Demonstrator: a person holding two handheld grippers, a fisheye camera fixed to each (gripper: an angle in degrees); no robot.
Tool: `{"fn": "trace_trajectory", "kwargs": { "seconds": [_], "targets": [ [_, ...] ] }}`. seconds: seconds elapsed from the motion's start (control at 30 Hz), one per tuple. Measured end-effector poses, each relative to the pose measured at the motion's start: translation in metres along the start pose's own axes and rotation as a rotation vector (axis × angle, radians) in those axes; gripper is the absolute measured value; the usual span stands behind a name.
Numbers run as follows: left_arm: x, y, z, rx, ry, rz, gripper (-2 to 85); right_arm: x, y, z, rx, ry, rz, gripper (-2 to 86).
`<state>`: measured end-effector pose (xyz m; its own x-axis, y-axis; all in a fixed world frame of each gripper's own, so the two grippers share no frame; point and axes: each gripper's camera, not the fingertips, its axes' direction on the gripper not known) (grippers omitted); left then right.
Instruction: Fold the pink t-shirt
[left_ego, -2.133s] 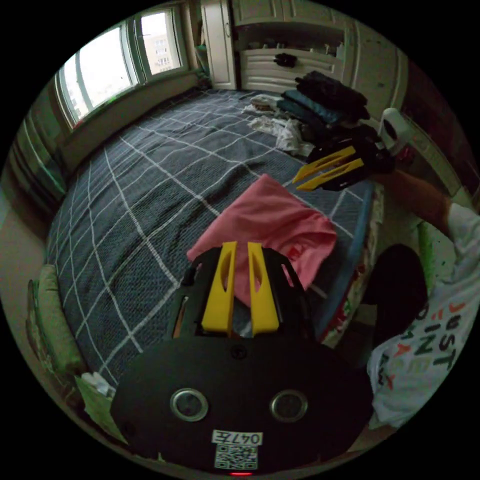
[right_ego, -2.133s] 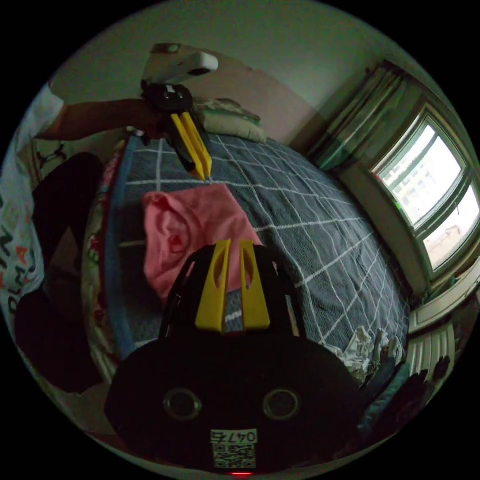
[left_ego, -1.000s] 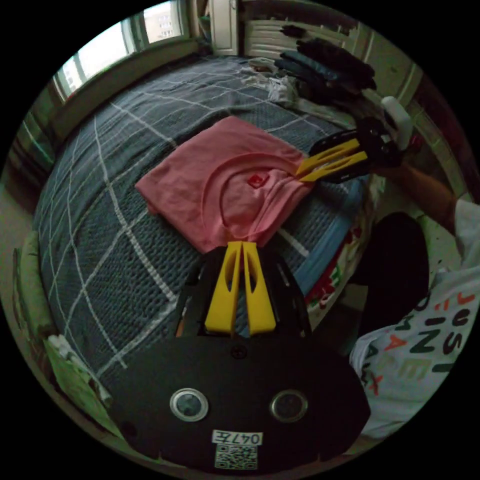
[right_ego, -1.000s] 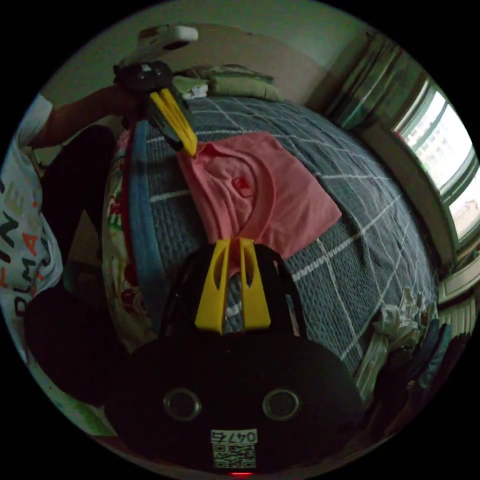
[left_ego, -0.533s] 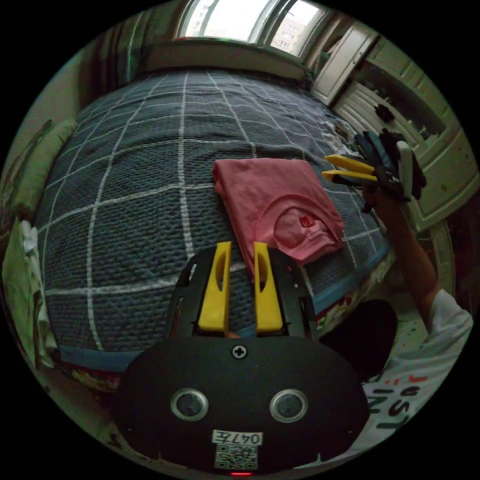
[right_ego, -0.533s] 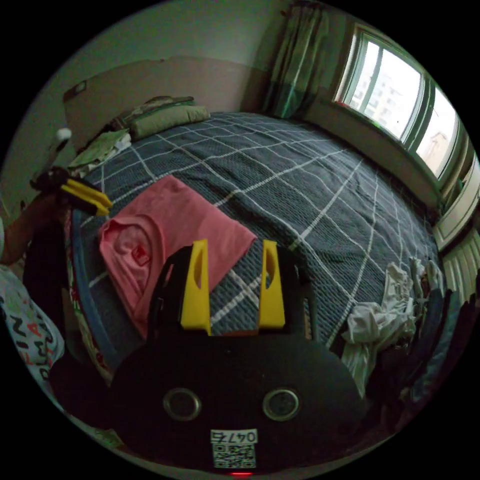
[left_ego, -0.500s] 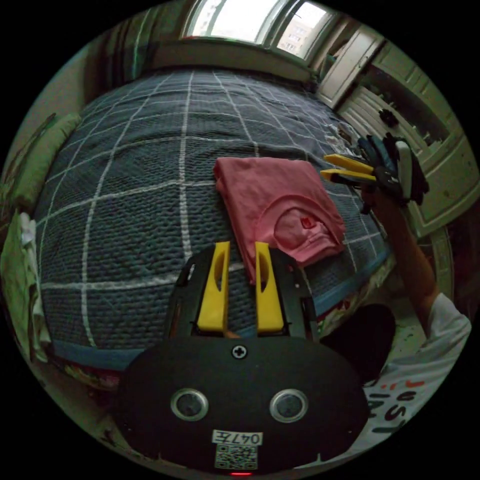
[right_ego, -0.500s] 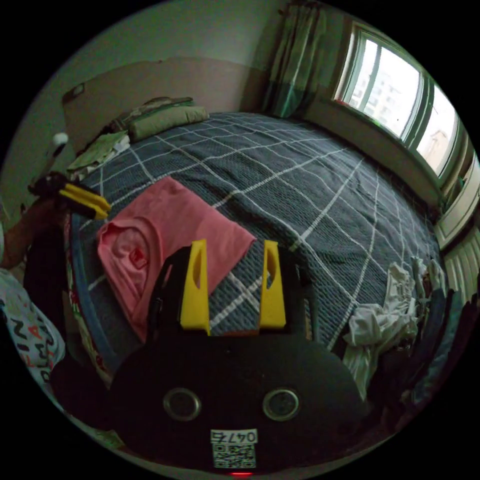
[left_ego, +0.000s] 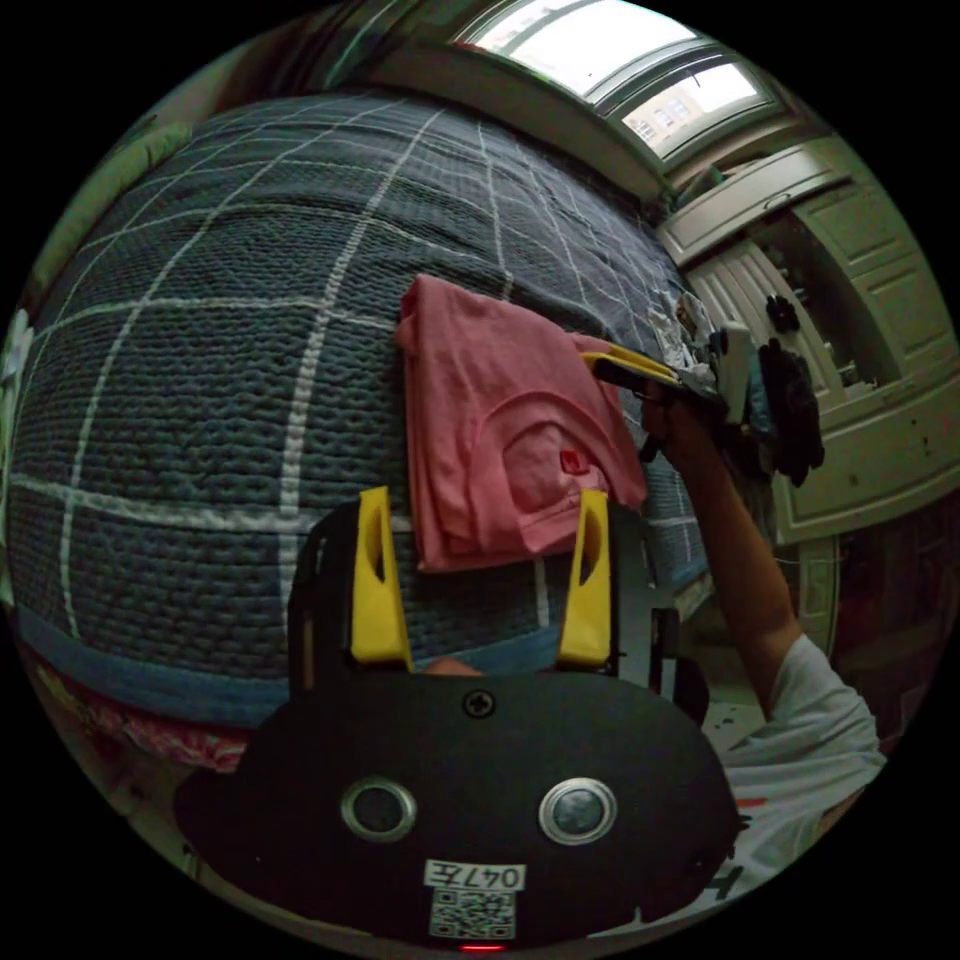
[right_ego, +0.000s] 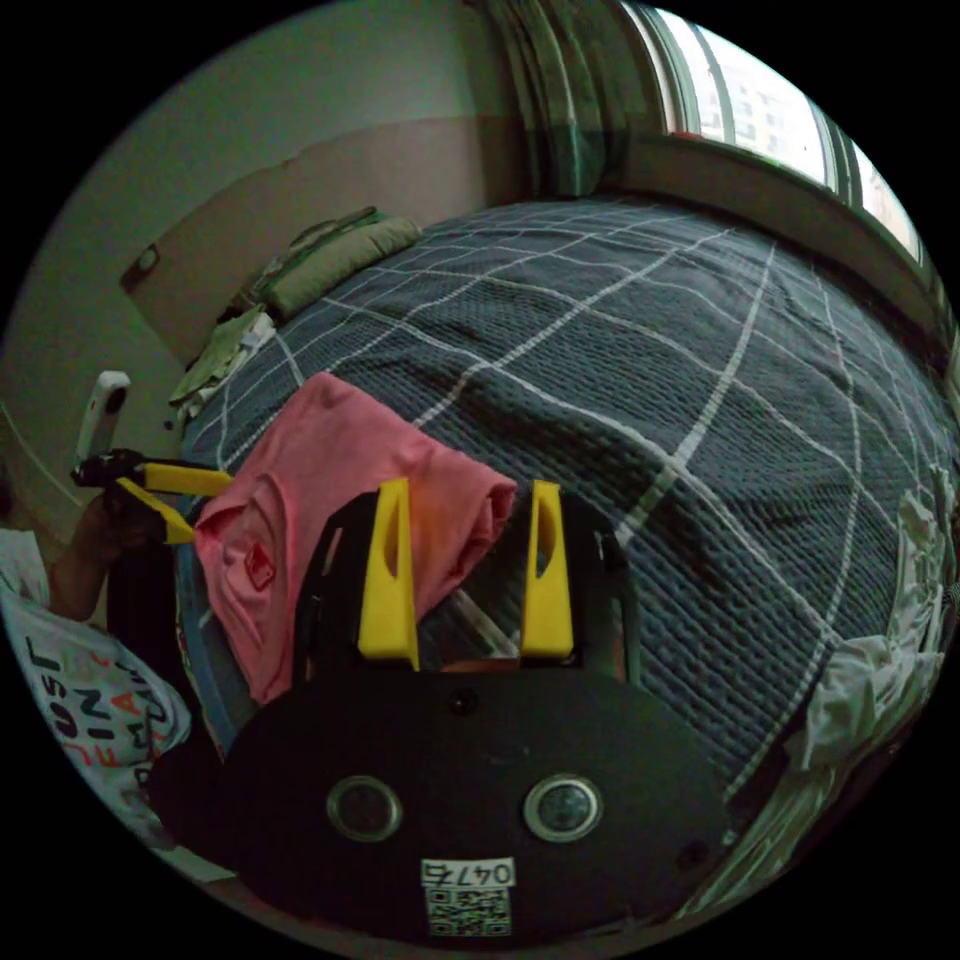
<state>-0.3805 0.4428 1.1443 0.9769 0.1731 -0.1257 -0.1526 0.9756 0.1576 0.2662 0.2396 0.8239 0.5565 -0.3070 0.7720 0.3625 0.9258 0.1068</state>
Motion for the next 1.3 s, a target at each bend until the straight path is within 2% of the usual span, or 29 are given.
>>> {"fn": "trace_trajectory", "kwargs": {
  "seconds": [0.13,0.37,0.53,0.87,1.07,1.3],
  "targets": [
    [-0.016,0.027,-0.013,0.021,-0.176,-0.008,12.1,-0.032,-0.017,0.019,-0.006,0.019,-0.061,6.2],
    [-0.034,0.079,-0.05,0.077,-0.205,0.037,2.9,-0.088,-0.047,0.044,-0.007,0.119,-0.147,2.4],
    [-0.047,0.113,-0.085,0.132,-0.249,0.086,1.1,-0.151,-0.071,0.061,0.03,0.281,-0.229,1.8],
    [-0.074,0.195,-0.206,0.338,-0.329,0.246,0.2,-0.281,-0.138,0.058,0.124,0.375,-0.356,1.5],
    [-0.154,0.259,-0.32,0.433,-0.31,0.158,0.3,-0.396,-0.212,0.072,0.182,0.34,-0.485,1.5],
    [-0.279,0.322,-0.445,0.43,-0.418,0.05,0.4,-0.56,-0.333,0.156,0.247,0.134,-0.65,1.4]
  ]
}}
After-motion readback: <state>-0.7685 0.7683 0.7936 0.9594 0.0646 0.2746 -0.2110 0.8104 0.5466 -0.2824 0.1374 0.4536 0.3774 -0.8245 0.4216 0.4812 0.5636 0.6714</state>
